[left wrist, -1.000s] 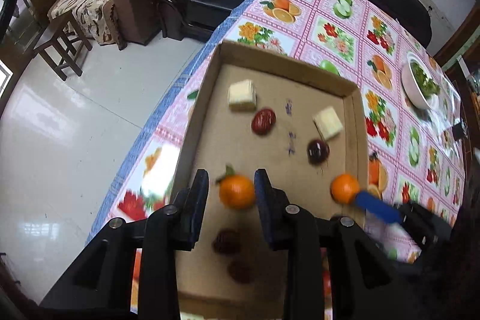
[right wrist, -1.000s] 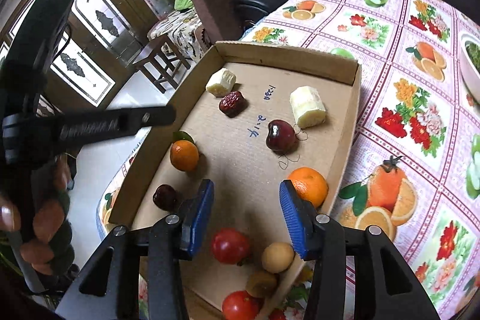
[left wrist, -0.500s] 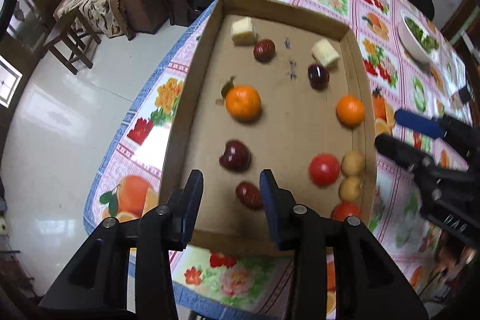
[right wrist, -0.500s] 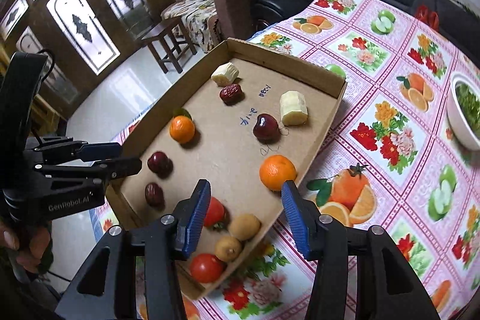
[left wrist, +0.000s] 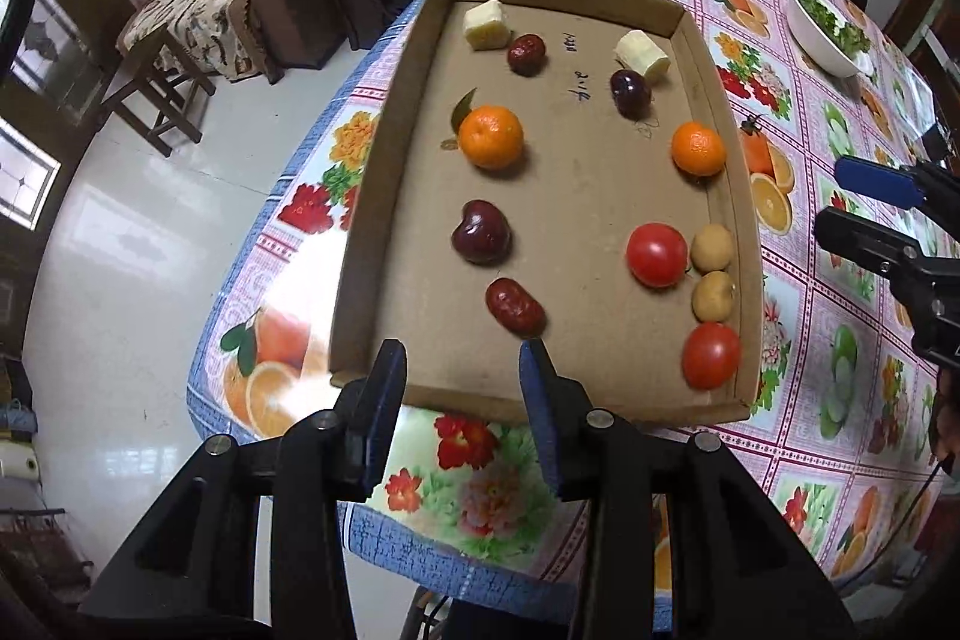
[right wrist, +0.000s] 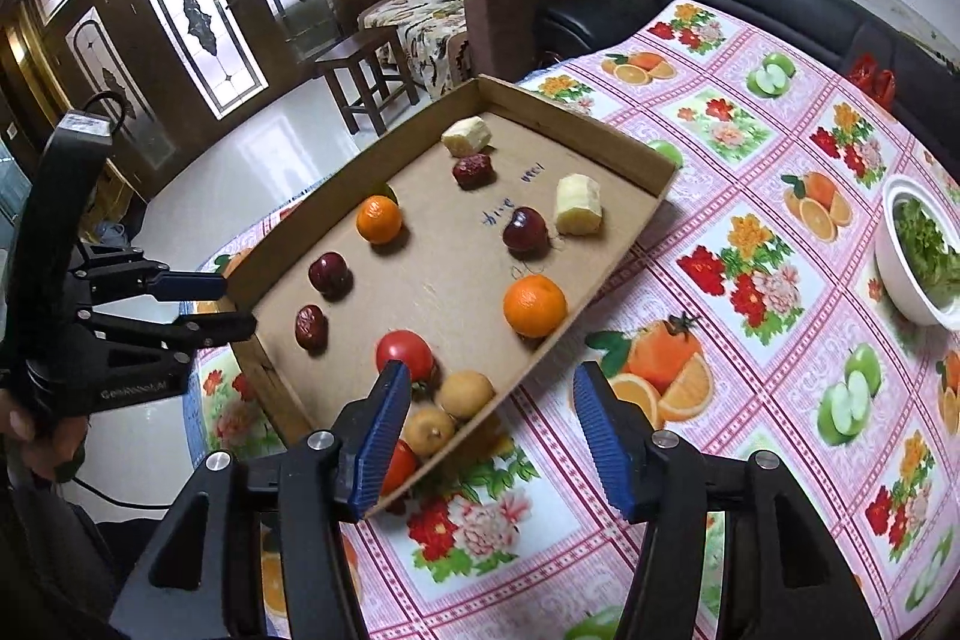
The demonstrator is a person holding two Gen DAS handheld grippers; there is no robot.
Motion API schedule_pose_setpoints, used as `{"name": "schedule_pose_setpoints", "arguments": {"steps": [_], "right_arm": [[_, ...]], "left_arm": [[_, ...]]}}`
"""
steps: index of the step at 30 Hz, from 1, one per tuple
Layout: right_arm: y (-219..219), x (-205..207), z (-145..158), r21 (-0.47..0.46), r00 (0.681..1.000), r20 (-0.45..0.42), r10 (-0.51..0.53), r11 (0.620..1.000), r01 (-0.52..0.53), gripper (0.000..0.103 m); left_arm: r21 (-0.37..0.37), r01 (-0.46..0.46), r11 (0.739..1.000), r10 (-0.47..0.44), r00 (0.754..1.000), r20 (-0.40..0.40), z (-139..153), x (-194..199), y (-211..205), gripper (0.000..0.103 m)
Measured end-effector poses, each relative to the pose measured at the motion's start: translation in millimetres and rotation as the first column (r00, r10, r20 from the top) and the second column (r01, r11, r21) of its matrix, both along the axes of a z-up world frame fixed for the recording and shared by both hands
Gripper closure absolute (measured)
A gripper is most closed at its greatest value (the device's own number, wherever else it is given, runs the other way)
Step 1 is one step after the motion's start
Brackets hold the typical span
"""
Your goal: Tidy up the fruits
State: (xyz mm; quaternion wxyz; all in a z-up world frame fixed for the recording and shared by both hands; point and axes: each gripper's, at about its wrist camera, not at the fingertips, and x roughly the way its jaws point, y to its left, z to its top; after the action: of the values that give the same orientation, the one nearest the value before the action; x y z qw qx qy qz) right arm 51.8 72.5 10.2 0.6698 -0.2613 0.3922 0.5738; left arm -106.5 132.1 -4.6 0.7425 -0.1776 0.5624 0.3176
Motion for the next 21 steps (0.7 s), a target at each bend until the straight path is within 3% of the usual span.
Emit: {"name": "schedule_pose_setpoints", "arguments": {"steps": [6,11,21], "right_arm": [[-9,0,0,-0.007,0.999,0.025,0.024,1.0,-0.024,0.044],[-10,-10,-3,-0.029,0.991,0.077,0.106,0.994,-0.104,0.044],[-11,-25,-10,-0.079,0.977,0.063,0.202,0.977,-0.197,0.043]], "left_arm": [[0.013,-0.02,1.0,0.02,1.0,-0.001,-2,-14,-6,0.066],[0.026,-0.028,0.999,0.028,1.0,0.007,-2,-26,-13,0.066],[0.033,-0.041,0.999,0.041,0.999,0.01,-2,-40,-20,0.066]]}}
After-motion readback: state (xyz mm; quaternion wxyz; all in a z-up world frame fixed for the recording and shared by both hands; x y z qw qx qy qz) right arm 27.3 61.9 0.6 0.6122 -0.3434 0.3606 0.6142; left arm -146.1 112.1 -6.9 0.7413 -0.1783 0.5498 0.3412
